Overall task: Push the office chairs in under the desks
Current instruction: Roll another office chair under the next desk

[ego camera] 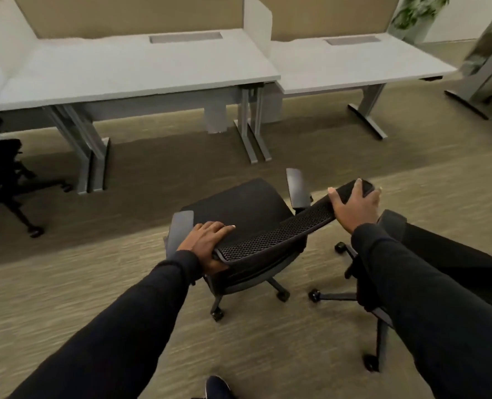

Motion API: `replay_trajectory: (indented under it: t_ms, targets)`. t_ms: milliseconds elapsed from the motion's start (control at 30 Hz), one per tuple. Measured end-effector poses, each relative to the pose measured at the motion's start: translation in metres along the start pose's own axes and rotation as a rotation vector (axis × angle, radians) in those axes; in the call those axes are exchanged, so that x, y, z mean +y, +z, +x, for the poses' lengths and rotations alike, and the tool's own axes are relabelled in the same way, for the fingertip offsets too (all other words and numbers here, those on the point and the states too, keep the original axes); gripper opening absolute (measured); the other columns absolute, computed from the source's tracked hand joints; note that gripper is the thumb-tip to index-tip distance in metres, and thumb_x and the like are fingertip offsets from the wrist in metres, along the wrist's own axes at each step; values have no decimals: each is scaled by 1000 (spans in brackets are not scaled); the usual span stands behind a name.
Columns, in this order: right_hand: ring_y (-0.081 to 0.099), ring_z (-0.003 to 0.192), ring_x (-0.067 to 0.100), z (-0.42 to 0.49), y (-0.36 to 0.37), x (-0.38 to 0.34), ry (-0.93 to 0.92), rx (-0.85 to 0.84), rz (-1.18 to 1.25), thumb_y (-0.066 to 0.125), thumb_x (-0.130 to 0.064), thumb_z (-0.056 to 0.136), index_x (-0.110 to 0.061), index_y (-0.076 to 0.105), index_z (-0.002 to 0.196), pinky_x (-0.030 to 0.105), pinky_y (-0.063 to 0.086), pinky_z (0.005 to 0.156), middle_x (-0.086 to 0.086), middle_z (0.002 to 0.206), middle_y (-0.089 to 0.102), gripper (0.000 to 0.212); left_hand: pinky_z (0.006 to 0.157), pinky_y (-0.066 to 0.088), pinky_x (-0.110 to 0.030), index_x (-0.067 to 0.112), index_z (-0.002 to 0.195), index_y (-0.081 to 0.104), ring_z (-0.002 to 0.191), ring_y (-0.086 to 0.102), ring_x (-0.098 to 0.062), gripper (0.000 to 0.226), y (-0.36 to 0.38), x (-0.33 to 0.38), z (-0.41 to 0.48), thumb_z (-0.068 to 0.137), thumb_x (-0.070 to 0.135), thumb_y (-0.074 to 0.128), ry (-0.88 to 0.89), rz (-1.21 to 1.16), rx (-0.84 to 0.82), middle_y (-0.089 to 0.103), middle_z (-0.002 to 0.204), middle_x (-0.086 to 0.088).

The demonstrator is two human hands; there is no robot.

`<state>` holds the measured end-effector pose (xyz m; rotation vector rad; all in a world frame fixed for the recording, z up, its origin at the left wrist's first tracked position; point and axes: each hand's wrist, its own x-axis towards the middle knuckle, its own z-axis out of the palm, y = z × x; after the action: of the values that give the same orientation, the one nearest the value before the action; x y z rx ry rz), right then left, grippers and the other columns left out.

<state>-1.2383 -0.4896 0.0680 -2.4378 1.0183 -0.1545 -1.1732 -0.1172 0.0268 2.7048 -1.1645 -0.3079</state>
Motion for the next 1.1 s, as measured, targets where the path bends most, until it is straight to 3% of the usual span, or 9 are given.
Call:
replay_trajectory:
  t_ms: [100, 167, 267, 333, 533, 700, 833, 967, 1100]
  targets:
    - [0, 152, 46, 14, 16, -27, -121, 74, -126, 39, -74, 92, -18, 30, 156, 60, 6, 122, 27, 165, 4, 86, 101, 39, -40, 23, 142, 48, 121, 50, -29, 92, -14, -41, 8, 61, 65, 60, -99, -72, 49, 53, 133, -6]
    - [9, 151, 45, 24, 26, -46, -236, 109, -190, 36, -73, 93, -19, 48, 147, 64, 3, 120, 23, 162, 24, 77, 99, 40, -38, 23, 132, 57, 116, 53, -28, 78, -20, -66, 13, 64, 56, 73, -171, -130, 105, 57, 127, -5]
    - [33, 143, 39, 41, 44, -77, -343, 155, -211, 27, -75, 92, -22, 72, 113, 69, 7, 114, 8, 135, 62, 72, 94, 41, -32, 18, 117, 67, 110, 57, -26, 54, -29, -98, 30, 68, 32, 84, -277, -250, 213, 64, 118, -5]
    - [43, 134, 34, 56, 53, -98, -369, 206, -174, 21, -77, 91, -24, 74, 93, 69, 18, 110, 1, 115, 71, 75, 91, 44, -30, 17, 108, 70, 104, 58, -23, 39, -37, -114, 49, 71, 18, 81, -356, -356, 260, 66, 112, -4]
    - [49, 121, 28, 133, 80, -155, -399, 216, -158, 19, -79, 90, -24, 71, 81, 65, 24, 105, -1, 103, 72, 77, 70, 46, -24, 20, 83, 70, 80, 62, -19, 20, -53, -163, 125, 74, 3, 74, -552, -582, 316, 63, 77, 9]
    - [47, 123, 28, 202, 100, -209, -403, 139, -198, 21, -78, 90, -25, 71, 81, 68, 20, 108, 0, 106, 71, 74, 79, 55, -41, 16, 87, 71, 85, 65, -31, 25, -73, -212, 180, 70, -2, 77, -618, -617, 353, 70, 86, -9]
    - [45, 125, 28, 249, 114, -256, -401, 98, -200, 23, -81, 88, -25, 69, 81, 71, 18, 108, 0, 110, 69, 74, 55, 49, -20, 38, 70, 59, 66, 63, -14, 39, -100, -254, 220, 66, 4, 78, -643, -523, 403, 67, 75, 5]
    - [42, 128, 30, 289, 128, -303, -405, 16, -264, 22, -85, 85, -24, 71, 89, 73, 17, 108, 3, 117, 67, 78, 64, 50, -29, 35, 74, 56, 73, 65, -20, 34, -125, -292, 249, 64, 13, 81, -623, -442, 401, 67, 76, 4]
    - [41, 131, 30, 328, 142, -347, -389, -18, -317, 22, -87, 83, -25, 70, 98, 73, 18, 107, 5, 123, 64, 80, 73, 52, -35, 22, 92, 63, 83, 66, -26, 34, -149, -335, 282, 61, 21, 77, -528, -321, 362, 69, 87, 1]
